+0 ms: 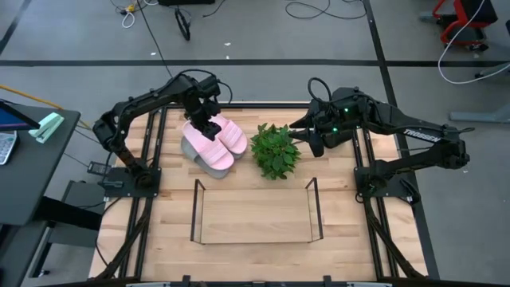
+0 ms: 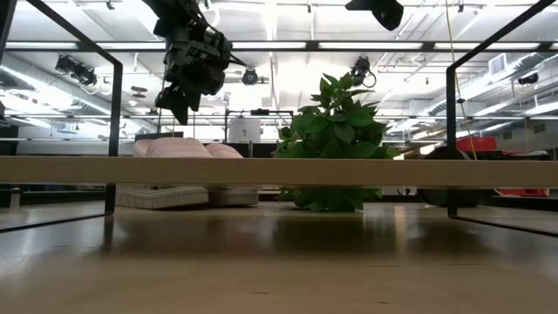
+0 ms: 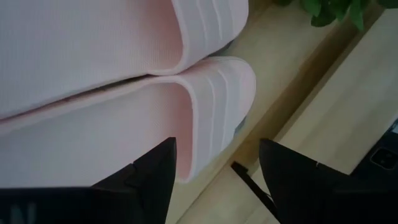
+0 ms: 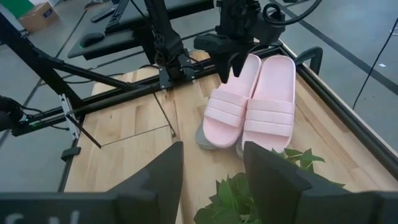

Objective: Pick and place slides into the shelf
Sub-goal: Put the left pink slipper on the shelf

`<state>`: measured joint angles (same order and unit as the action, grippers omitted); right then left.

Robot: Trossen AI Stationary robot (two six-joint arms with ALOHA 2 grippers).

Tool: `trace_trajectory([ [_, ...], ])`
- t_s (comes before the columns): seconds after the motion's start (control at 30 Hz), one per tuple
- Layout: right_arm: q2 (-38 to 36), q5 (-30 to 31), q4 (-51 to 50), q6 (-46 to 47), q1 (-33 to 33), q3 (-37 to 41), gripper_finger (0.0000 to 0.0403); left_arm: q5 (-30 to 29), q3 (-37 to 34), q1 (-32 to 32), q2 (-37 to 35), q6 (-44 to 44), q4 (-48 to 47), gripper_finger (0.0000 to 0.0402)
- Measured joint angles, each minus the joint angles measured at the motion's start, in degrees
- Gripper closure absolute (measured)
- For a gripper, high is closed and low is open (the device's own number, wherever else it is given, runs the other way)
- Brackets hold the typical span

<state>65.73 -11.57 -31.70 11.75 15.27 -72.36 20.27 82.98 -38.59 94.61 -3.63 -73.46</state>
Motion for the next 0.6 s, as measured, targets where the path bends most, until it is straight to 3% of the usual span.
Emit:
trace_trajectory([
  [0.6, 0.00, 0.18, -0.02, 0.02, -0.02, 0.00, 0.0229, -0.37, -0.02, 0.81, 2.94, 0.24, 3.39, 0.0165],
])
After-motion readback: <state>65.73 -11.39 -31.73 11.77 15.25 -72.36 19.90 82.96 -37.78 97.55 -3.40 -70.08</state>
